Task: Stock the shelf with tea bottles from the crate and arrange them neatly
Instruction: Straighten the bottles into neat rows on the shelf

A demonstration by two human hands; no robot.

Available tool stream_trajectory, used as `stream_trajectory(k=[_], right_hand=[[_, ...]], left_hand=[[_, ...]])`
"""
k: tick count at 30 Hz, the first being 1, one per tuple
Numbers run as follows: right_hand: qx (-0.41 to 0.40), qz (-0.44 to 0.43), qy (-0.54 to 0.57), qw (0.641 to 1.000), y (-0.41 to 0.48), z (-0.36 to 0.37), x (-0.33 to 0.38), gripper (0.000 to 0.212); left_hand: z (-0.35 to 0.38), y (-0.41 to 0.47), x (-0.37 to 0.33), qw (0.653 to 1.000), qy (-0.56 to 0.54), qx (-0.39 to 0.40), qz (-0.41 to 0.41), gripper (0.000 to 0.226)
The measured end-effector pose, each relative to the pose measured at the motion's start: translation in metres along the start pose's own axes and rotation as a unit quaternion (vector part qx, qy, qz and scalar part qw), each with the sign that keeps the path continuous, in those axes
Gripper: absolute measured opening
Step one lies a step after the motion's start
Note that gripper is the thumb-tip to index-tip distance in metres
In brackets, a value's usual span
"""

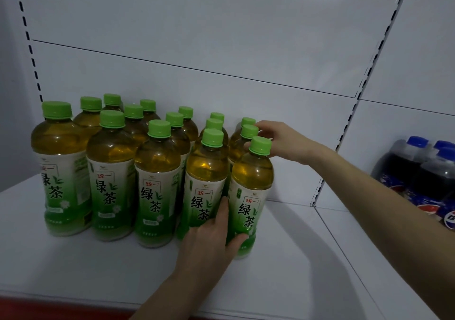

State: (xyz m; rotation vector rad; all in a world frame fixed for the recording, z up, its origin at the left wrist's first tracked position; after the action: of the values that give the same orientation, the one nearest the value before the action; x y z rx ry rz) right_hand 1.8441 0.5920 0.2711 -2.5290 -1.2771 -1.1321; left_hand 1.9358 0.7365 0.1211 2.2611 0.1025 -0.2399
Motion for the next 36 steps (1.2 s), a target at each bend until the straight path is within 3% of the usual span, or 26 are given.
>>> stream_trajectory(k=[7,18,24,29,36], right_hand=[[0.027,0.001,0.045,0.999,-0.002,-0.008,-0.002,0.022],[0.018,0.025,-0.008,0.999,-0.003,-0.009,-0.002,0.024],[-0.074,0.016,-0.011,0.997,0.019,-0.037,0.007,0.028],[-0.04,0.055,-0.04,0.997,0.045,-0.019,-0.004,0.037],[-0.077,0.03,-0.06,0.995,0.047,-0.017,-0.006,0.032]], left_hand=[[0.0,0.0,0.0,1.0,0.019,-0.006,0.001,0.085],[0.0,0.0,0.0,1.0,0.016,-0.016,0.003,0.084],[0.002,-0.001,0.0,1.0,-0.008,-0.02,0.003,0.07],[0.0,0.0,-0.002,1.0,-0.029,-0.001,-0.007,0.071],[-0.001,0.0,-0.002,1.0,-0.026,0.006,-0.012,0.069]])
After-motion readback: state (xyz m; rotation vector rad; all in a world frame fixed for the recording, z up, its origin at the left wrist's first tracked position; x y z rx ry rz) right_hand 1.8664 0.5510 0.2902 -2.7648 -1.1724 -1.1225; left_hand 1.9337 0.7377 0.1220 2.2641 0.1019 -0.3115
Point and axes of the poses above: each hand's wrist, its own y-axis towards the middle knuckle, its own z-axis out of the palm, x = y × z, the point moved 3 cm from there along y, towards the middle knuckle, and after that the axes turned 1 degree about y, right-handed, at the moved point
